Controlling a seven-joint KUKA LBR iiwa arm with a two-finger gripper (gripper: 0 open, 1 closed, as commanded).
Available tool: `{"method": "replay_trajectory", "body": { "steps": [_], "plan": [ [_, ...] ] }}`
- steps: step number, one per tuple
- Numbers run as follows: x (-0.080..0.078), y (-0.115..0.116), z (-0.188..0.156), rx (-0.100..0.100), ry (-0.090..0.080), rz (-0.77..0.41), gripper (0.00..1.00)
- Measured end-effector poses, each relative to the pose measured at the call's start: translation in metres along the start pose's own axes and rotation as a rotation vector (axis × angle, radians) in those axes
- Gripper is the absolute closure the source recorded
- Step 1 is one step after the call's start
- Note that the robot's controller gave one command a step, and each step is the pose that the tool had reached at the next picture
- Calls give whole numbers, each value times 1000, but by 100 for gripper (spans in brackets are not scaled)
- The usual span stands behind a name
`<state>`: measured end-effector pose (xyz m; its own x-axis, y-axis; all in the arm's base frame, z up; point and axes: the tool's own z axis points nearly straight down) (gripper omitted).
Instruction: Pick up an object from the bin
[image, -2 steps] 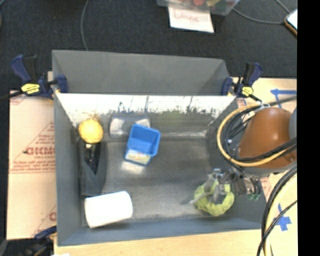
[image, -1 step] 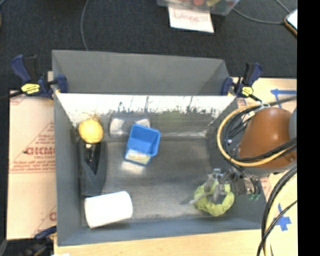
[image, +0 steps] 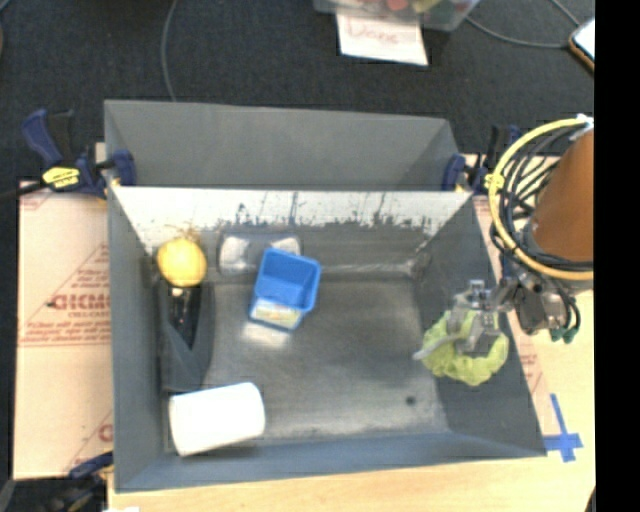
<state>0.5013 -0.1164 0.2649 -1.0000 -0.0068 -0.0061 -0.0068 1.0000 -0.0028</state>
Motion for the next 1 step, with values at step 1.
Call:
{"method": "replay_trajectory", "body": {
  "steps": [1],
  "plan": [
    [0,0,0,0,0,0,100]
  ]
}}
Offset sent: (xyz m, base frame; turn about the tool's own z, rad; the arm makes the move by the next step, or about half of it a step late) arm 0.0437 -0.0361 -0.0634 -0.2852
